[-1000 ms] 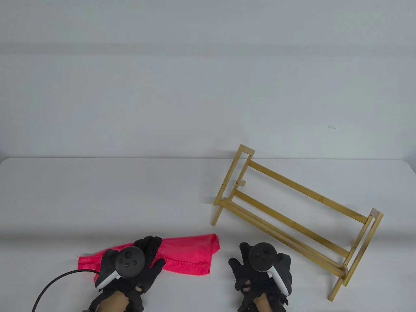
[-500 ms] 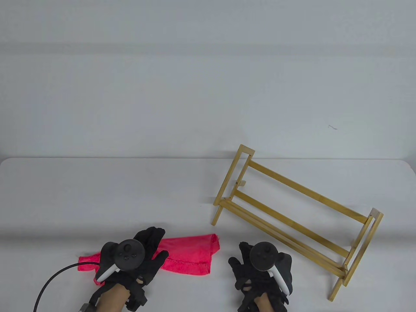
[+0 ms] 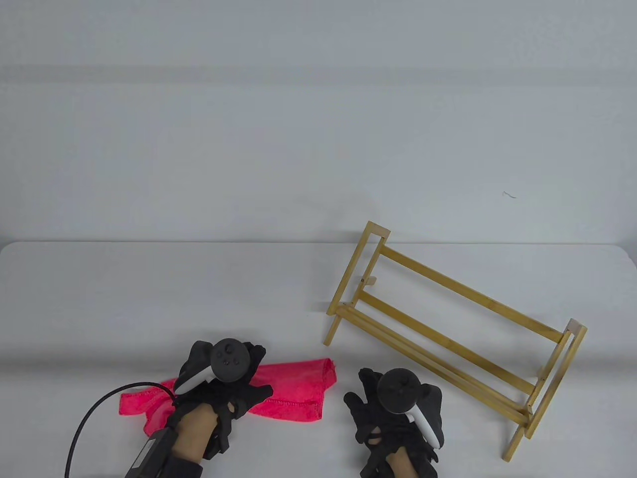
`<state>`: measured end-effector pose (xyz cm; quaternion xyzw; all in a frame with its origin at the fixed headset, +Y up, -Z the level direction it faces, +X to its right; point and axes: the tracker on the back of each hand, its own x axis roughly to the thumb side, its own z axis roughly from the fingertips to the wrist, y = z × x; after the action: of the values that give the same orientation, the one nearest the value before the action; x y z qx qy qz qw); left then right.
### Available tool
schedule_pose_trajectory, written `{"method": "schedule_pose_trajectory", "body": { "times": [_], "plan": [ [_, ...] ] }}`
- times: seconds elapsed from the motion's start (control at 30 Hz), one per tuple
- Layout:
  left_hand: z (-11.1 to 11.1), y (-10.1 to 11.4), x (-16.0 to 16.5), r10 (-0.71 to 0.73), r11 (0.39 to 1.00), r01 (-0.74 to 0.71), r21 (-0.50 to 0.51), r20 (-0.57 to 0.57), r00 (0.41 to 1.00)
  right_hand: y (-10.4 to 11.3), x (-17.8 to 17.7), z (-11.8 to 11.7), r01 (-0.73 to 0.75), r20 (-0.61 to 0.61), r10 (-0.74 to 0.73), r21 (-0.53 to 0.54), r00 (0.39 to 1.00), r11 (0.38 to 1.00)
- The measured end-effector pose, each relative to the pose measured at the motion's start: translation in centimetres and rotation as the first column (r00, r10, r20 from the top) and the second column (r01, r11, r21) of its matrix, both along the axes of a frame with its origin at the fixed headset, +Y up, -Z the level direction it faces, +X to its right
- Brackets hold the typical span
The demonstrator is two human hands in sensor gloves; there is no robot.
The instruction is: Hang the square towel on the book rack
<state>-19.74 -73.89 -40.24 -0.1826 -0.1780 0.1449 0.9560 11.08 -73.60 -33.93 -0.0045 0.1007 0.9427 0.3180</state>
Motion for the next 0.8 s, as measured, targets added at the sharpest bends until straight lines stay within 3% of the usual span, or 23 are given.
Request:
{"method": "schedule_pose_trajectory", "body": {
  "times": [0.2, 0.37, 0.8],
  "plan": [
    [-0.7, -1.8, 0.6, -0.111, 0.99, 0.111, -0.088, 0.003, 0.994, 0.0, -0.2, 0.0, -0.007, -0.012, 0.007, -0.005, 1.0, 1.0],
    [-0.4, -3.3, 1.0, -0.187, 0.977, 0.19, -0.097, 0.038, 0.982, -0.2, -0.4, -0.2, -0.031, -0.019, 0.031, -0.013, 0.999, 0.999],
    [0.9, -2.8, 2.0, -0.201, 0.979, 0.199, 0.03, 0.051, 0.978, -0.4, -0.6, -0.3, -0.072, -0.017, 0.072, -0.019, 0.997, 0.997]
  ]
}}
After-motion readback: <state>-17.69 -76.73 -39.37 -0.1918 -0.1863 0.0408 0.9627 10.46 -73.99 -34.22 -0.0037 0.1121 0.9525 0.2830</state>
